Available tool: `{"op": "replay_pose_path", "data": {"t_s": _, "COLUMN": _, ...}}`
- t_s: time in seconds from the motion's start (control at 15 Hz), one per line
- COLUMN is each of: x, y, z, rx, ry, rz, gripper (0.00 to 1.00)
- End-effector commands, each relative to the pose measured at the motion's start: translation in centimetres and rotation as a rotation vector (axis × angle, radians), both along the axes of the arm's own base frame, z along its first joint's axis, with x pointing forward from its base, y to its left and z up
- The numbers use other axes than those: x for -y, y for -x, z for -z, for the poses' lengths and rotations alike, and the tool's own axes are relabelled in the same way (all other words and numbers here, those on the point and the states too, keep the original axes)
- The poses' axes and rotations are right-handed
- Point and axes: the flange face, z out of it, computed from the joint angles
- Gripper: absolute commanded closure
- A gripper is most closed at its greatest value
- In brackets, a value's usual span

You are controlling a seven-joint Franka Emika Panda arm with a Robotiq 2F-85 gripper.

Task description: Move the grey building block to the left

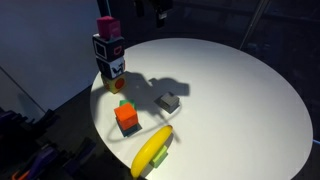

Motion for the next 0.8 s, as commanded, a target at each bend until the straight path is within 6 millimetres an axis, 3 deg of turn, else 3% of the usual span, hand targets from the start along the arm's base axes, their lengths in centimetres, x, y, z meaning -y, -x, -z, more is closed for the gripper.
{"op": "replay_pose_path", "data": {"t_s": 0.0, "x": 1.18, "y": -0.58, "z": -0.22, "rx": 0.017, "ry": -0.025, "rz": -0.009, "gripper": 0.00}}
{"op": "replay_pose_path", "data": {"t_s": 0.07, "x": 0.40, "y": 0.02, "z": 0.07, "rx": 0.005, "ry": -0.014, "rz": -0.001, "gripper": 0.00}}
{"op": "replay_pose_path", "data": {"t_s": 0.73, "x": 0.43, "y": -0.10, "z": 0.32, "rx": 0.004, "ry": -0.010, "rz": 0.000, "gripper": 0.00}}
